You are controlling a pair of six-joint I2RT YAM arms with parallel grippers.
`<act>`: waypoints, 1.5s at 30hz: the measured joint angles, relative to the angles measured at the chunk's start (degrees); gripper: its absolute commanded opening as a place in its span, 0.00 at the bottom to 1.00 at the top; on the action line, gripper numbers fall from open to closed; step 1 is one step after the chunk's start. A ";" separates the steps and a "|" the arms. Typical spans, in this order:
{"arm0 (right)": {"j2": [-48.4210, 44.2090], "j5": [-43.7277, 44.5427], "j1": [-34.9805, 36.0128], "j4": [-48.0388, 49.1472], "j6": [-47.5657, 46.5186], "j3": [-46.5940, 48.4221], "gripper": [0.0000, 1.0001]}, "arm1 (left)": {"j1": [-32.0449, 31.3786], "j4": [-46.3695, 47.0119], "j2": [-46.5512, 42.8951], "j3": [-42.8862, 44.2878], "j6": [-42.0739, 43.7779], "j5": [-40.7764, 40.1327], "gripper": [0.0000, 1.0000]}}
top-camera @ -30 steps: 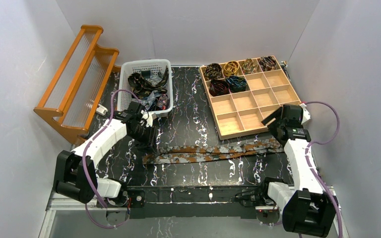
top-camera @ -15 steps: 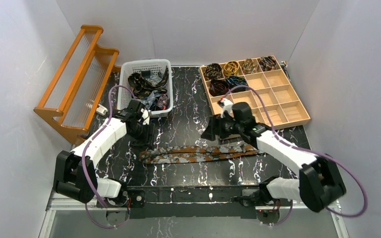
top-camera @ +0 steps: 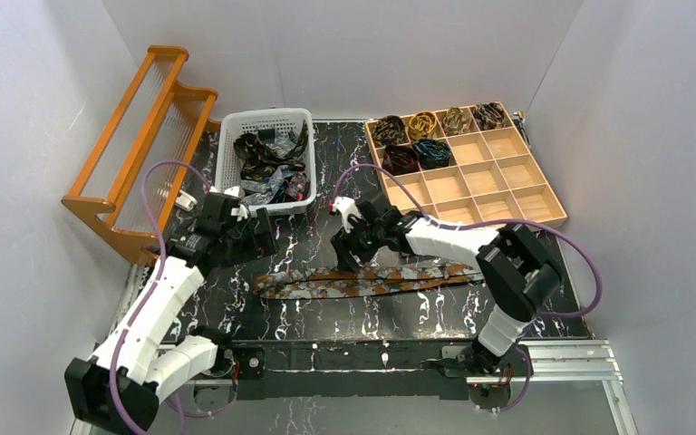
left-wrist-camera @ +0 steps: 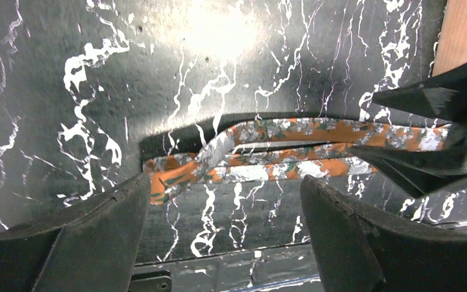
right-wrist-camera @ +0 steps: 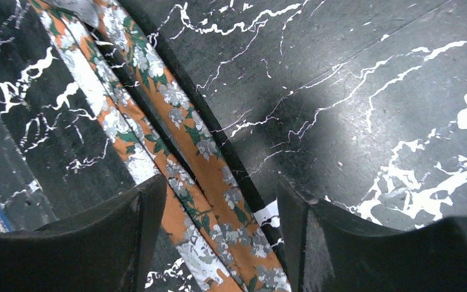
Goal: Roll the ties
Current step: Flatten out the tie at the center of the board.
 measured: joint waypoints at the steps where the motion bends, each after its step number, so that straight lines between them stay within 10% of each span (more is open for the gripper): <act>1: 0.96 0.42 0.48 -0.52 -0.81 0.70 0.68 | 0.00 0.39 -1.31 -1.11 -1.09 0.13 0.90; 16: 5.38 9.90 6.45 -3.87 -5.01 2.19 0.18 | 0.00 2.64 -8.41 -6.84 -9.99 1.66 0.90; 45: 4.33 0.48 7.39 -16.24 -6.91 2.84 0.18 | 0.00 4.17 -13.84 -14.43 -21.40 -5.03 0.93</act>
